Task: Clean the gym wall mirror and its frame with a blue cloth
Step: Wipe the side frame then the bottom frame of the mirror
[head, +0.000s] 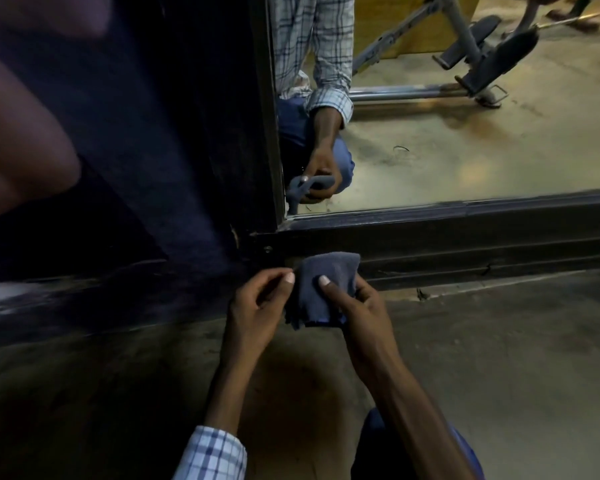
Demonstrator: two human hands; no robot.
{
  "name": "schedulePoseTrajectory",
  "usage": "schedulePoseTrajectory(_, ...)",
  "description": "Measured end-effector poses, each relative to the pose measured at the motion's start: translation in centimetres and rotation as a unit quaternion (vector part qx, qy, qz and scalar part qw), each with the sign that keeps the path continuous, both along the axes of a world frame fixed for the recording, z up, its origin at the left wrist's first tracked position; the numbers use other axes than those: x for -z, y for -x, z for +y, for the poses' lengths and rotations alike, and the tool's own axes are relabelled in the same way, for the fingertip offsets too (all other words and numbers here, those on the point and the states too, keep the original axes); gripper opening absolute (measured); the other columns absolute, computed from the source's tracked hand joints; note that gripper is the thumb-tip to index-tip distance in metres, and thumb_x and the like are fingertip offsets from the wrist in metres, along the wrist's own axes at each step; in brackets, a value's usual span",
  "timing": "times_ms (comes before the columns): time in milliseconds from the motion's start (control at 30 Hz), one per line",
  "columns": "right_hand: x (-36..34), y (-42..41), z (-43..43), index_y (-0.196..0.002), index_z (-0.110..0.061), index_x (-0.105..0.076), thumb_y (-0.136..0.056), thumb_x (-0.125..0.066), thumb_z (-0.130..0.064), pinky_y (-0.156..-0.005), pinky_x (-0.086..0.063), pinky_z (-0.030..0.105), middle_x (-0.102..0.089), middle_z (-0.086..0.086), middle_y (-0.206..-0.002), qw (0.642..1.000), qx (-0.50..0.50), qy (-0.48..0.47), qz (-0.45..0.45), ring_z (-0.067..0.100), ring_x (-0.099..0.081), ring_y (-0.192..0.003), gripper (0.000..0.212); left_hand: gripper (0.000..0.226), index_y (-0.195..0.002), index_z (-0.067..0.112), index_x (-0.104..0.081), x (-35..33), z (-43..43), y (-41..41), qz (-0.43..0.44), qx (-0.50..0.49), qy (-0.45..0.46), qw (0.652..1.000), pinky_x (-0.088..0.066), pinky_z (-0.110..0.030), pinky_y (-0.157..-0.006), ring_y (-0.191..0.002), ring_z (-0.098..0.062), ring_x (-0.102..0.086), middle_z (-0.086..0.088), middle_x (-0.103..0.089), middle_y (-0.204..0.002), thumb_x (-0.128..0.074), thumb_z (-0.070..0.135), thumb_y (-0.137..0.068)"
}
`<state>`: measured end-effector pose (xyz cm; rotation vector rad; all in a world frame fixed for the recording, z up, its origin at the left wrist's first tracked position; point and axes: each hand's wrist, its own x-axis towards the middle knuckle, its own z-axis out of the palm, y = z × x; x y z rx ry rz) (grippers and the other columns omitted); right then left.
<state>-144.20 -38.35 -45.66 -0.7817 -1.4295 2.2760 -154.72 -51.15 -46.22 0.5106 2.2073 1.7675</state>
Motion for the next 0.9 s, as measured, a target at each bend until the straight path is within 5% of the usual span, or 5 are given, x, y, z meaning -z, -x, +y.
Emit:
schedulePoseTrajectory(100,-0.1,0.3,-0.1,-0.128,-0.008,-0.064,-0.084,-0.075,-0.030,-0.092,-0.059,0.051,-0.072,0.016,-0.121,1.000,-0.018,0.018,-0.001,0.035,-0.072,-0.110,0.050,0.015,-0.102,0.038,-0.069,-1.0,0.4,-0.6,-0.057,0.037,-0.026,0.997,-0.058,-0.019,-0.083,-0.102,-0.002,-0.070,0.014,-0.074,-0.108,-0.067,0.044,-0.089)
schedulePoseTrajectory(233,-0.4,0.1,-0.2,-0.124,-0.006,-0.066,-0.083,-0.074,-0.026,-0.091,-0.060,0.048,-0.073,0.016,-0.117,1.000,-0.022,0.008,0.009,0.034,-0.071,-0.109,0.046,0.028,-0.110,0.028,-0.066,-1.3,0.5,-1.0,-0.045,0.045,-0.035,0.997,-0.056,-0.013,-0.077,-0.092,0.013,-0.068,0.015,-0.070,-0.107,-0.078,0.013,-0.089)
schedulePoseTrajectory(400,0.0,-0.5,0.1,-0.127,-0.018,-0.064,-0.091,-0.074,-0.018,-0.084,-0.062,0.033,-0.070,0.004,-0.121,0.994,0.019,-0.109,-0.026,0.019,-0.070,-0.110,0.037,0.029,-0.107,0.031,-0.067,-1.9,0.5,-0.8,-0.025,0.041,-0.064,0.997,-0.056,-0.015,-0.079,-0.097,0.003,-0.071,0.009,-0.074,-0.108,-0.074,0.007,-0.092)
schedulePoseTrajectory(700,-0.4,-1.1,1.1,-0.117,-0.008,-0.072,-0.081,-0.077,-0.024,-0.091,-0.059,0.042,-0.075,0.014,-0.112,0.998,-0.019,-0.054,-0.011,0.032,-0.071,-0.108,0.040,0.031,-0.117,0.029,-0.068,-1.9,0.7,-0.7,0.005,0.086,-0.045,0.995,-0.056,-0.017,-0.086,-0.106,-0.001,-0.070,0.008,-0.074,-0.112,-0.075,0.012,-0.092)
schedulePoseTrajectory(900,-0.7,-1.4,1.6,-0.116,-0.010,-0.064,-0.091,-0.070,-0.011,-0.083,-0.059,0.030,-0.069,0.011,-0.115,0.991,0.090,-0.095,-0.004,0.026,-0.069,-0.105,0.026,0.042,-0.124,0.028,-0.068,-1.0,0.6,-0.1,0.211,-0.019,0.033,0.977,-0.054,-0.023,-0.089,-0.110,-0.005,-0.064,0.010,-0.064,-0.124,-0.080,0.012,-0.087)
